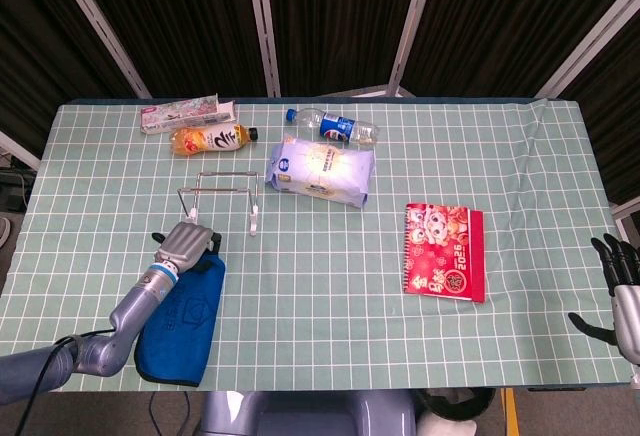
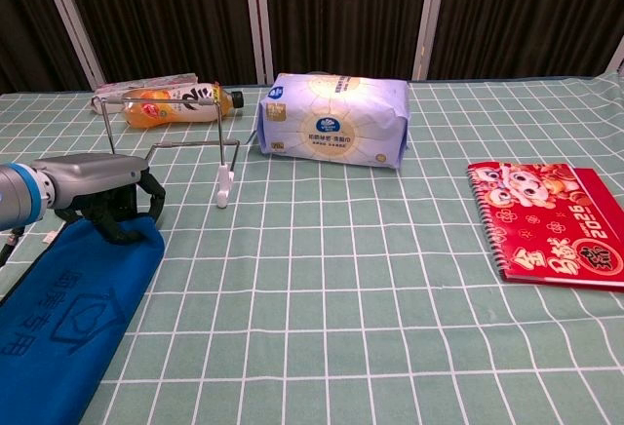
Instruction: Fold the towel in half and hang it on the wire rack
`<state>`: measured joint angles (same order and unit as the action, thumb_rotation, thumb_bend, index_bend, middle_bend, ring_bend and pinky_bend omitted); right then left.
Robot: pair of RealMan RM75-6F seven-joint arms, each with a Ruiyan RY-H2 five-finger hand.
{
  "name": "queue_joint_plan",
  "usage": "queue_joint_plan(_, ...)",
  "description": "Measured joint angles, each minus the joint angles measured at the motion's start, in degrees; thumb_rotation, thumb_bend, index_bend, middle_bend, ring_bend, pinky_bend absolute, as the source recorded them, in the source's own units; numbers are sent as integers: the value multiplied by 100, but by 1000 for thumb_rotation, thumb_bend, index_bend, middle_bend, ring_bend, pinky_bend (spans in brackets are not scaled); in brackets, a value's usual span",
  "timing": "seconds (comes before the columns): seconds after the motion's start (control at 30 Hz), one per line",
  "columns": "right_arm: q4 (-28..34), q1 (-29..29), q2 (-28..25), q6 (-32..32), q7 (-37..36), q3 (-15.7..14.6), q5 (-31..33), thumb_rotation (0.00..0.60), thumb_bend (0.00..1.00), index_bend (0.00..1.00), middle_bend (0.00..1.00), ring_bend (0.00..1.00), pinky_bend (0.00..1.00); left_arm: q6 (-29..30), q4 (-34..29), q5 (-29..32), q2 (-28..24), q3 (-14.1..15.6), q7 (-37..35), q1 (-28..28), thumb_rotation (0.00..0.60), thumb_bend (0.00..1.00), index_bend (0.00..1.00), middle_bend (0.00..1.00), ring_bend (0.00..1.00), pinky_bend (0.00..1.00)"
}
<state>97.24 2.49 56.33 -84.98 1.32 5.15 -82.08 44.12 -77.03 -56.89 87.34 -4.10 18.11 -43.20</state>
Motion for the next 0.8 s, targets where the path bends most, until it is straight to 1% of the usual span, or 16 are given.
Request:
queue_joint_plan(0.1,1,-9,-5,-15,-14,-5,-14,600,0,0,0,0,0,56,-81,1,-42,0,3,21,600,725,867,991,950,1000)
queue_joint_plan(0.23,8,-19,-15,-42,-36,-9,-42,600,0,0,0,0,0,231,-327,-46,-194,-6,15,79,600,727,878,994,951,1000)
queue_joint_plan(0.43,19,-36,-30,-79,-67,-20,-85,600,0,0,0,0,0,723,-1040,-144,-655,-23,199,216,600,733,885,999,953,1000)
queue_joint_plan(0.57,26,-48,-43,-105,-97,-24,-110,600,0,0,0,0,0,1149,-1495,-130,-978,-41,683,279,600,739,888,1000,956,1000)
queue_joint_plan(0.67,31,-50,-54,-108,-122,-23,-114,600,0,0,0,0,0,1643,-1929,-52,-1203,-102,1221,327,600,740,889,1000,957,1000)
queue_joint_plan(0.8,31,-64,-72,-138,-178,-17,-122,600,0,0,0,0,0,1937,-2560,93,-1531,-229,1472,357,600,739,891,1000,957,1000)
